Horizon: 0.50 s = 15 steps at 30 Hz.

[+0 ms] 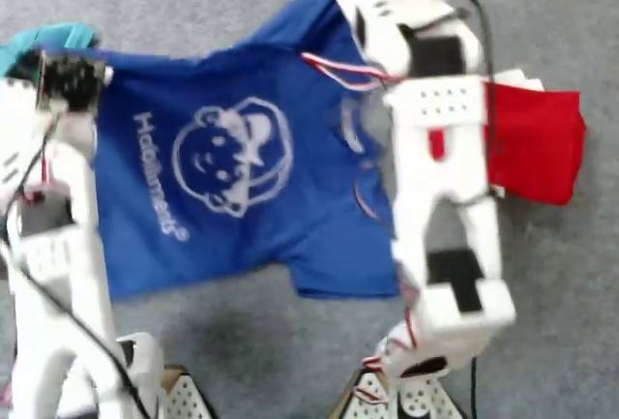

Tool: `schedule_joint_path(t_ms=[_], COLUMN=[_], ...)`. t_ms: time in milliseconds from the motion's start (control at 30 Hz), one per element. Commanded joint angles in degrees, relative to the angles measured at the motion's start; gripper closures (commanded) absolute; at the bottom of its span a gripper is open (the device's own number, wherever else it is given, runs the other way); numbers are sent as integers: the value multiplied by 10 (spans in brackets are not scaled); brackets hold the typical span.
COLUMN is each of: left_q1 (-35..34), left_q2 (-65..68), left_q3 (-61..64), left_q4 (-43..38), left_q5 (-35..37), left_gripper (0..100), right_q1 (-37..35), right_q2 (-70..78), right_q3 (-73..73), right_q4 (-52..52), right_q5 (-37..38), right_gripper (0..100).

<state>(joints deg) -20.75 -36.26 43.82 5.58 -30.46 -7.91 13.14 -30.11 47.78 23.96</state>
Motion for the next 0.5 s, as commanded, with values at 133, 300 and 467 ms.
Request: schedule_joint_path(t_ms=[133, 300, 467], left_q1=[2, 1, -5], left_q2=[199, 200, 200], left_q3=[-209, -189, -161], left_q4=[113, 216, 367], left_q5=[40, 39, 39], left_gripper=[971, 971, 971], right_q1=[-11, -10, -25], right_q2=[160, 207, 213], right_q3=[-263, -387, -455], right_q4=[72, 284, 537], right_q5=[-52, -49, 43], right_gripper=[985, 984, 984])
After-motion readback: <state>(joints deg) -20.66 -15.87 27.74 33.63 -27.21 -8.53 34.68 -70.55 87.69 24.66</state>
